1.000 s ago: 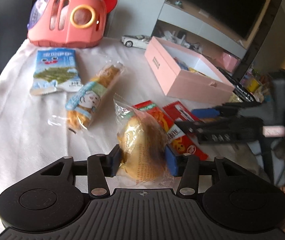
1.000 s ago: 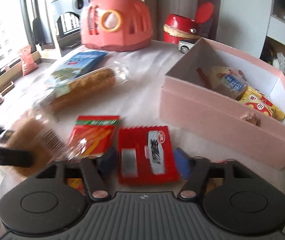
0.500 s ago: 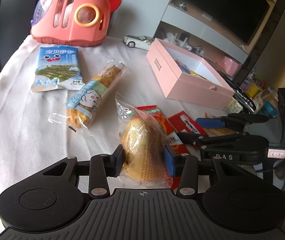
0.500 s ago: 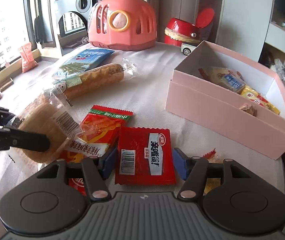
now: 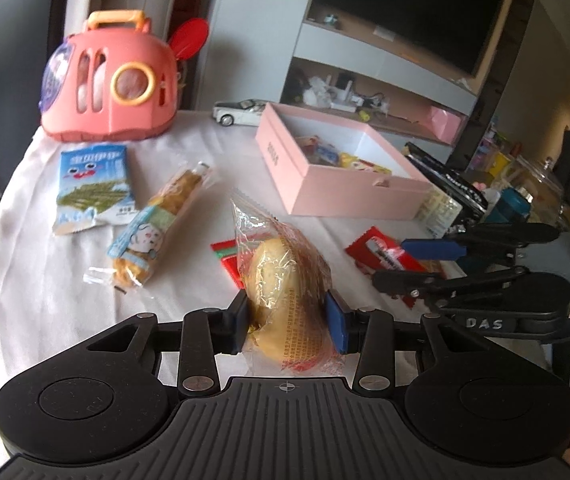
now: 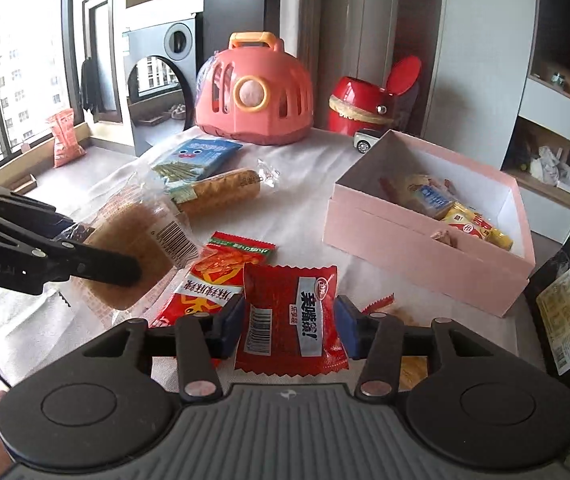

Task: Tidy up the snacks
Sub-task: 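Grasp the small red barcode snack pack with the right gripper, then carry both held snacks over the pink box and open both grippers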

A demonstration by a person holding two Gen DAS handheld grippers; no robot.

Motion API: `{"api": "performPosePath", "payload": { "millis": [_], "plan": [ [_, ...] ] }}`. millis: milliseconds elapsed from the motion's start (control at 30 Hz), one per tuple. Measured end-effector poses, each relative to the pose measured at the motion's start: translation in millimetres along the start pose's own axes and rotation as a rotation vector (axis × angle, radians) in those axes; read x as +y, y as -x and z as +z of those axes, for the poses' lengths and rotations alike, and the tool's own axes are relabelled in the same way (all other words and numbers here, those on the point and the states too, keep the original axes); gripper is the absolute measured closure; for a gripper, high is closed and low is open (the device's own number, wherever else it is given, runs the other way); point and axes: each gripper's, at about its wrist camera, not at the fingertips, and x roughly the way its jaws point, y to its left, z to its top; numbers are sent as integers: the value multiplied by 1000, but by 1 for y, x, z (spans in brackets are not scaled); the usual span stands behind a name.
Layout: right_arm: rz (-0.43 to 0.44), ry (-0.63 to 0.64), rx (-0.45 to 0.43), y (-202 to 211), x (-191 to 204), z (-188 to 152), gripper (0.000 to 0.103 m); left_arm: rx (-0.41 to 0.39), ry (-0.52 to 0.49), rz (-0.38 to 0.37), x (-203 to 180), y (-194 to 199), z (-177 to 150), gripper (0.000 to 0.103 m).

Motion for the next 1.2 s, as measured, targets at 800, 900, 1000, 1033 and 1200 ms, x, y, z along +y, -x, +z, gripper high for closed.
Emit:
{"api": "performPosePath", "payload": {
  "millis": [800,900,1000,1033,1200],
  "plan": [
    [21,-15,98,-32,5,-30,47,61,115,-19,21,-24,-16,59],
    [26,-8,80,-24,5,-27,56,55,92,-29,14,-20,-14,59],
    [53,-50,64,-10,-5,-21,60,11,68,-63,2,-10,-3,59],
    [54,-65,54,-6,-9,-18,60,-23,52,-68,-4,-5,7,59],
    [53,-129,-94,44,-50,41,61,-209,-44,-143,-29,16,95,60]
  ]
}}
